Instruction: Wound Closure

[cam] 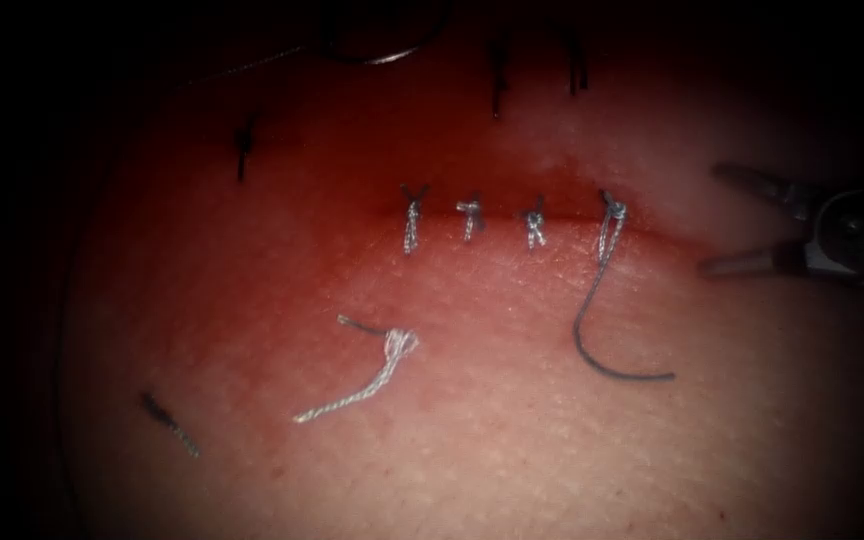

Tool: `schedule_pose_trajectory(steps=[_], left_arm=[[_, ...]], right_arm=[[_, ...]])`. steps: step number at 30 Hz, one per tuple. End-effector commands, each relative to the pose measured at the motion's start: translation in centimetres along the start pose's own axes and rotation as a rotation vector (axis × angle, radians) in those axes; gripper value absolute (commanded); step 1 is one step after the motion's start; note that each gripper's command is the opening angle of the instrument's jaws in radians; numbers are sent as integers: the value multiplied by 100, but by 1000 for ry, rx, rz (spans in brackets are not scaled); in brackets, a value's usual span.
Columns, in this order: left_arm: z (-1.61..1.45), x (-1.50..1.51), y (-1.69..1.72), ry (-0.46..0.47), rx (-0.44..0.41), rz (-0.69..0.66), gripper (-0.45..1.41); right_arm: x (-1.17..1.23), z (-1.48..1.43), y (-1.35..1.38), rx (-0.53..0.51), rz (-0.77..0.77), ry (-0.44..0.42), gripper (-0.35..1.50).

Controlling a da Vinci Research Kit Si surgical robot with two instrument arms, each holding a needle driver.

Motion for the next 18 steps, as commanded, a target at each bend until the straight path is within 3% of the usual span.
schedule_pose_trajectory(steps=[1, 4, 12, 18], left_arm=[[27, 4, 17, 26, -45, 18, 88], [72, 8, 48, 72, -165, 46, 89], [211, -21, 100, 80, -284, -5, 88], [274, -42, 129, 77, -380, -45, 88]], right_arm=[[2, 12, -2, 7, -1, 3, 126], [3, 14, -4, 16, -1, 7, 126], [3, 15, -7, 36, -5, 10, 126], [3, 15, -6, 51, -7, -2, 126]])
